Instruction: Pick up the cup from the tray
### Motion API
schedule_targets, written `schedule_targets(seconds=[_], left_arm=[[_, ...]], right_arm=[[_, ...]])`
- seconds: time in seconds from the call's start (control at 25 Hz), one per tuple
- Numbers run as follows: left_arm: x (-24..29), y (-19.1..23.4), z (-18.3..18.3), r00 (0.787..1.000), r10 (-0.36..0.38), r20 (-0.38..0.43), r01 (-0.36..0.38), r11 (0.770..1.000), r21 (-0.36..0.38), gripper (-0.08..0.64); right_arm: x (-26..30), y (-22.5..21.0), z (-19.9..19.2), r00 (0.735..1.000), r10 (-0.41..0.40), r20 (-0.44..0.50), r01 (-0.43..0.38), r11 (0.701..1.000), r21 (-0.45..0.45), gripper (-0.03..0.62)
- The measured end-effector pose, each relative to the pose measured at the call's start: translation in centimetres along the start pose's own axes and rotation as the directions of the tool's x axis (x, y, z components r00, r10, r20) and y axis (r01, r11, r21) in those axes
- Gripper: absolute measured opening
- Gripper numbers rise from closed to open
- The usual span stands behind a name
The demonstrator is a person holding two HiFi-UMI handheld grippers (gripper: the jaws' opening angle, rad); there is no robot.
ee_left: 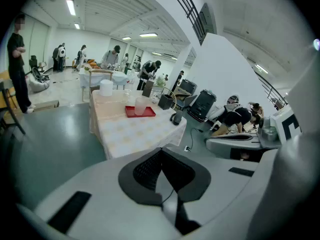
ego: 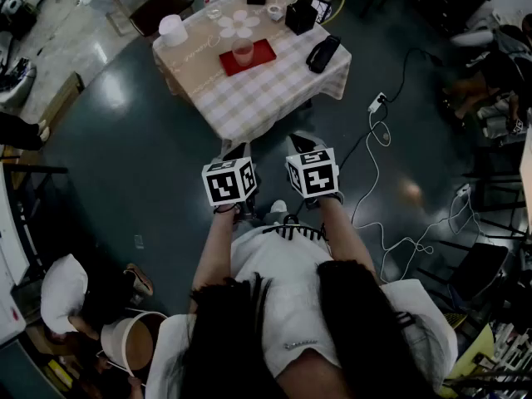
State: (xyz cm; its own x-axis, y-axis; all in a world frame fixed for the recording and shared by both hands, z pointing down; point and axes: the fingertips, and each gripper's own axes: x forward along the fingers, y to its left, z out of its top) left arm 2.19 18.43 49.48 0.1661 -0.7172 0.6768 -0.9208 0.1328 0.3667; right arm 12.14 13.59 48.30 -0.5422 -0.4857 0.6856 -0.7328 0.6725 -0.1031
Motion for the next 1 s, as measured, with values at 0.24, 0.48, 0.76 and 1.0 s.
schedule_targets(seconds=[0.24,0.48,0.76,1.0], left_arm=[[-0.1,-0.4,0.2,1.0,-0.006,0.012,0.006,1.0,0.013,0.005],[-0.3,-0.6,0.3,1.0,0.0,0.022,0.0,1.0,0.026,0.005],[-0.3,-1.2,1.0,0.999,0.002,0.051,-0.003,1.0,0.024,0.005],[-0.3,-2.7,2.0,0.993,-0.015,0.114,0.009,0.999,0.053,0.005]], right_arm=[[-0.1,0.1,0.0,1.0,0.015,0.001,-0.015,1.0,0.008,0.006],[-0.3,0.1,0.5,1.0,0.024,0.017,-0.024,1.0,0.014,0.006],[-0.6,0.1,1.3,0.994,0.072,0.08,-0.076,0.996,0.051,0.011],[-0.9,0.0,1.8,0.986,0.115,0.12,-0.119,0.993,0.023,0.148]])
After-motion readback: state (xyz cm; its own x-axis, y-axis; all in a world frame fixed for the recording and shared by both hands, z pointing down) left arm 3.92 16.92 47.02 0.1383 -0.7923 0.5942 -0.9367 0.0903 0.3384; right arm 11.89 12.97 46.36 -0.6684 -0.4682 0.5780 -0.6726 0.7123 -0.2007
